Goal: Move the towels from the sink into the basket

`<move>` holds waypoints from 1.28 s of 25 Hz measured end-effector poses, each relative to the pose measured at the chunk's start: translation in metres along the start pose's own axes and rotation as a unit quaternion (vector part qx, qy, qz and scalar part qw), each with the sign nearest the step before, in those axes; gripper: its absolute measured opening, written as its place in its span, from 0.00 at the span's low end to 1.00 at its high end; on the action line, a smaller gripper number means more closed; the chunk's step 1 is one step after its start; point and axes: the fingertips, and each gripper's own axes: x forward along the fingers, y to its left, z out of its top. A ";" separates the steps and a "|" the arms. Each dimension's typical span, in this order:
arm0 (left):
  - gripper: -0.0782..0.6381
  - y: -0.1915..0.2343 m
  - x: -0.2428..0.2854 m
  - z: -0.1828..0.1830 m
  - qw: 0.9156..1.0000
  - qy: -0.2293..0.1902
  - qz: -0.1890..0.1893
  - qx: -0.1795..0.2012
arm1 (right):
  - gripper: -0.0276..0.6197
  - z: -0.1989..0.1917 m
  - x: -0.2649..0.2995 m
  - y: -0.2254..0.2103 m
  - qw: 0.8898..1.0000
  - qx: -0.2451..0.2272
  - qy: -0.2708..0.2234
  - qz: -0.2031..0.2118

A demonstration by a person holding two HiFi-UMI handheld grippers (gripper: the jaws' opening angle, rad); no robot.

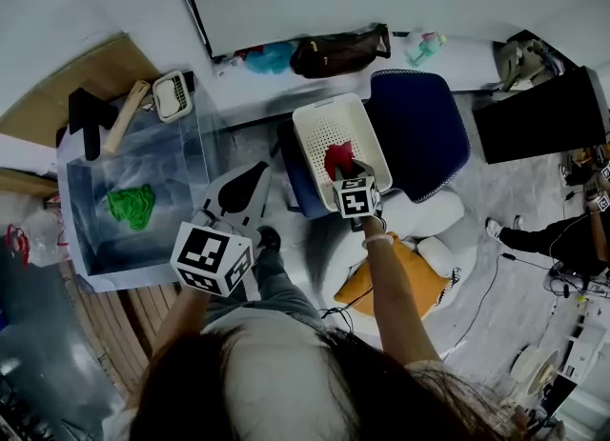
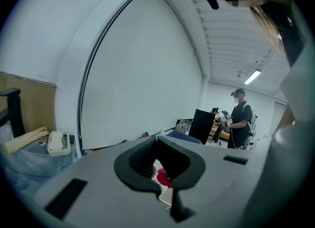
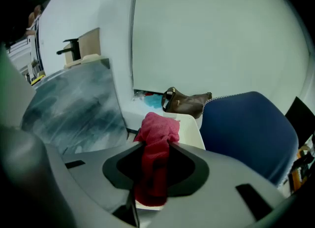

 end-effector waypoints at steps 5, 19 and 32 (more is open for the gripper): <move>0.12 0.011 -0.003 -0.006 1.000 0.007 0.006 -0.004 | 0.26 -0.024 0.021 -0.016 0.999 0.005 0.038 -0.035; 0.12 0.012 -0.014 -0.005 1.000 0.009 -0.006 0.001 | 0.34 -0.001 -0.013 -0.014 0.995 0.069 -0.027 -0.060; 0.12 0.029 -0.058 -0.001 1.000 0.004 0.015 0.002 | 0.14 0.046 -0.059 0.045 0.989 0.087 -0.107 -0.053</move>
